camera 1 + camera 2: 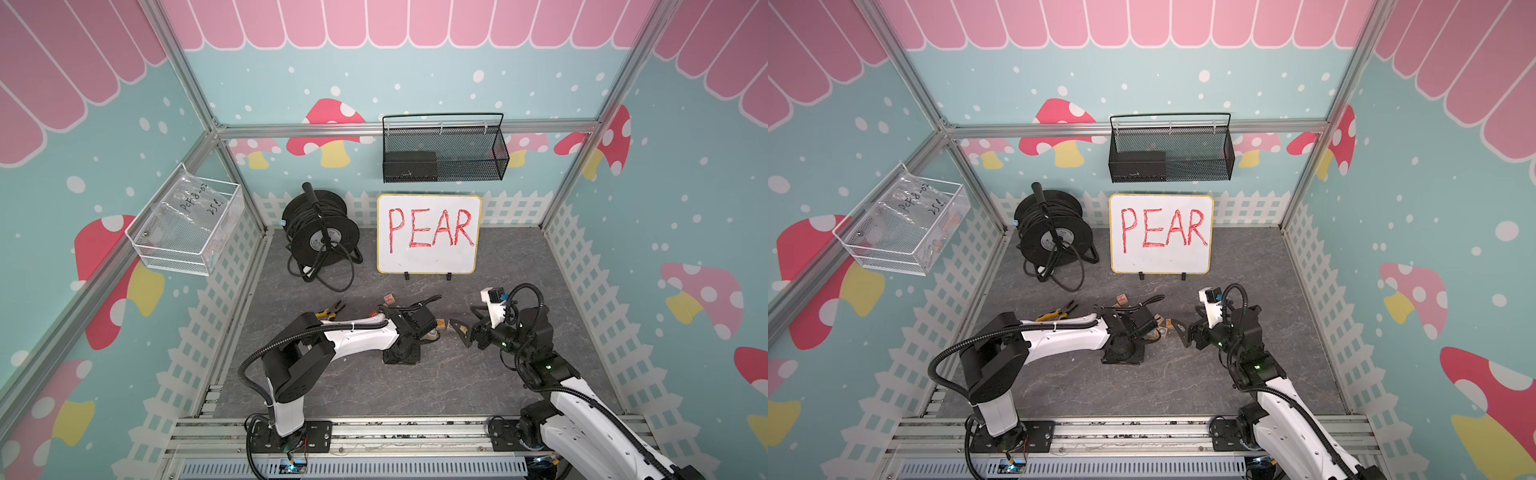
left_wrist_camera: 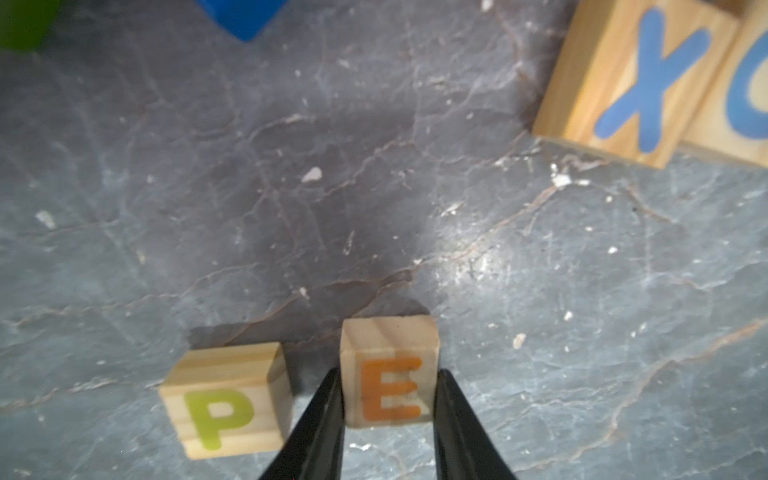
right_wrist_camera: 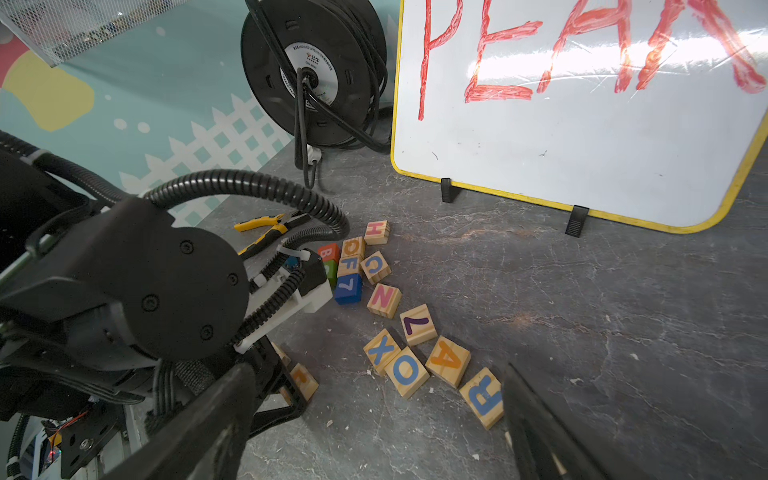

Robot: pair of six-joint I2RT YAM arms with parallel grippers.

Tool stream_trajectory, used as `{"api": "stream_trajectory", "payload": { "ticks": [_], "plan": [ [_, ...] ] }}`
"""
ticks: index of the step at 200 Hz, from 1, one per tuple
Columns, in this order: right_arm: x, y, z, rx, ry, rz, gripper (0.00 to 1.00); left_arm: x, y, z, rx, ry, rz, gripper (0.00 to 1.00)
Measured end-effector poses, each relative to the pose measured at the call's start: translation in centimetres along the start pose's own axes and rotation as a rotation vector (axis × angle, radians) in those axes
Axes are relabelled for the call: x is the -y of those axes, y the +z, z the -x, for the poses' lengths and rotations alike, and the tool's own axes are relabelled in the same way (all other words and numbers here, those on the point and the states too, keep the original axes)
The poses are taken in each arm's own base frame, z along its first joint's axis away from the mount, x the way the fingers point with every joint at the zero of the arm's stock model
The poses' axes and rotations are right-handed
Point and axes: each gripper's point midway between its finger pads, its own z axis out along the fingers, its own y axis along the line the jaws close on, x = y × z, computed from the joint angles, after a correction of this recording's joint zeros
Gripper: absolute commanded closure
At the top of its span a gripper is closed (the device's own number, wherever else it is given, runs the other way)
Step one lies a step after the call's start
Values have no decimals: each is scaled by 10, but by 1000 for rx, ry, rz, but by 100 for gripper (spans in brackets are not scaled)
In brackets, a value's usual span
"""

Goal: Spell the uppercase word “pear” with letter blocks
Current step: Move the letter block to the center of the board.

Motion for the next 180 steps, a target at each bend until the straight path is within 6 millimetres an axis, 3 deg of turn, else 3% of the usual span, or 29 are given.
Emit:
{"api": "stream_trajectory", "payload": {
  "ticks": [180],
  "plan": [
    [16,-1,-5,-13,6,-91,6,-11,-2,-8,13,-32,-1,59]
  ]
}}
